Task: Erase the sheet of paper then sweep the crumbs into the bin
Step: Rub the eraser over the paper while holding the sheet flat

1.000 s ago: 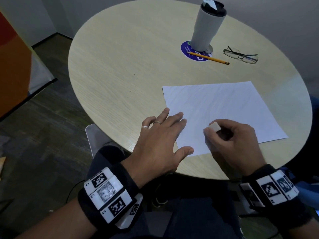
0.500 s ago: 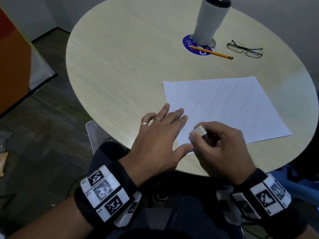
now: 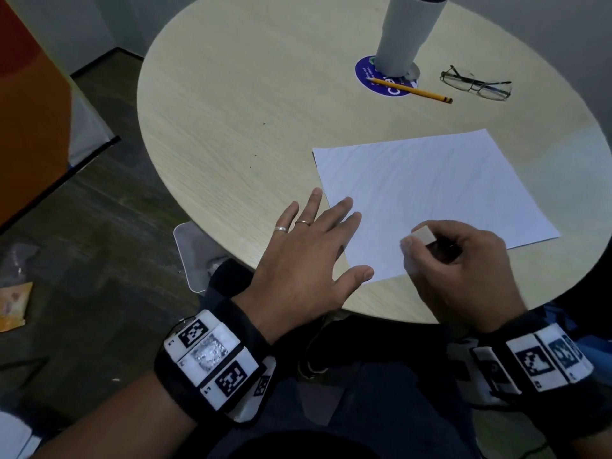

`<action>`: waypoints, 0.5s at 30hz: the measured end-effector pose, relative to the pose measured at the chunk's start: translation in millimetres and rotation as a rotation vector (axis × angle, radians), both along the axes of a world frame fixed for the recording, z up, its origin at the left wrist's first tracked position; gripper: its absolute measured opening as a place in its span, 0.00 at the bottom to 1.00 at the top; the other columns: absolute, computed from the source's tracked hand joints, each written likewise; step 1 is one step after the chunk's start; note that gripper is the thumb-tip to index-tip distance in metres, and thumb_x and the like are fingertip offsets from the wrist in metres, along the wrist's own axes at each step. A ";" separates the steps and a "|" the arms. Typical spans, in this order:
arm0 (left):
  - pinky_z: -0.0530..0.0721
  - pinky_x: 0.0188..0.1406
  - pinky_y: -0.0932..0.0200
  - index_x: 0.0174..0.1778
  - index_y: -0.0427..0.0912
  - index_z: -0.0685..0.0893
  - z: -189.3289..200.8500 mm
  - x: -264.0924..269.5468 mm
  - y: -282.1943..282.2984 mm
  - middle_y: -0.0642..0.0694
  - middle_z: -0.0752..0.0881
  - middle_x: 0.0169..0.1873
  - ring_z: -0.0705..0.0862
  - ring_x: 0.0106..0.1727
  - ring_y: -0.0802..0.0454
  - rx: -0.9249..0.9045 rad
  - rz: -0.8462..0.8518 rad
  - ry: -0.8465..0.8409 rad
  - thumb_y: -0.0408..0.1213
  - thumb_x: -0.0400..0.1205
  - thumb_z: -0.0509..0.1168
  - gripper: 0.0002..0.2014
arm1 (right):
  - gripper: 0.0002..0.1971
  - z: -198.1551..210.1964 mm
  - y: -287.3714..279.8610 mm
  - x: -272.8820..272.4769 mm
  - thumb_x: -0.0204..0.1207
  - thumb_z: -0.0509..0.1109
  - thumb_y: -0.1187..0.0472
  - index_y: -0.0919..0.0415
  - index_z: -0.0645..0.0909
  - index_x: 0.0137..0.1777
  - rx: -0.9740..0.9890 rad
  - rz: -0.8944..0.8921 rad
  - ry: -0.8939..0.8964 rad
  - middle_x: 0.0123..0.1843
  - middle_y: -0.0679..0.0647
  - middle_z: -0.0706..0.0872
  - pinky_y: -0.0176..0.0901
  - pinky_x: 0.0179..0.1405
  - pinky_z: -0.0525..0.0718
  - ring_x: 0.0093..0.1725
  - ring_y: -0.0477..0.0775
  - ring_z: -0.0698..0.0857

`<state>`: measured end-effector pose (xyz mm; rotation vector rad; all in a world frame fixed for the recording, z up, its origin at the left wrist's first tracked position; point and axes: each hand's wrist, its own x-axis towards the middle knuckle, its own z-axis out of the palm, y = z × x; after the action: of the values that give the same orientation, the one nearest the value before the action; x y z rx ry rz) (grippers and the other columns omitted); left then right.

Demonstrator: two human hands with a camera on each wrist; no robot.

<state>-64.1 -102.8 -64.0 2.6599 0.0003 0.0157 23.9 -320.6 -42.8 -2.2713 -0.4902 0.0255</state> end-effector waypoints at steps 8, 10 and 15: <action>0.40 0.91 0.41 0.90 0.58 0.63 2.9 4.4 -0.8 0.60 0.51 0.92 0.40 0.93 0.50 -0.012 0.007 0.025 0.70 0.85 0.61 0.39 | 0.05 -0.8 14.9 -19.0 0.79 0.80 0.61 0.53 0.90 0.42 -0.018 0.149 -0.084 0.35 0.49 0.89 0.53 0.39 0.85 0.35 0.52 0.86; 0.40 0.91 0.42 0.89 0.58 0.64 2.1 4.6 -0.7 0.60 0.52 0.92 0.41 0.93 0.50 -0.015 0.007 0.019 0.69 0.85 0.61 0.38 | 0.06 0.4 1.3 -1.7 0.79 0.80 0.62 0.55 0.90 0.40 -0.002 0.092 -0.035 0.36 0.50 0.90 0.56 0.42 0.87 0.37 0.55 0.88; 0.41 0.91 0.42 0.89 0.58 0.64 0.5 3.9 -0.4 0.61 0.53 0.92 0.41 0.93 0.52 -0.022 0.012 0.004 0.70 0.84 0.61 0.38 | 0.07 2.9 14.3 -13.5 0.78 0.80 0.63 0.56 0.88 0.39 0.000 0.158 -0.036 0.33 0.51 0.88 0.55 0.38 0.84 0.34 0.56 0.85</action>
<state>-60.2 -103.2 -63.5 2.6378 0.0176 0.0141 10.4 -306.2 -39.9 -2.2315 -0.6875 0.0647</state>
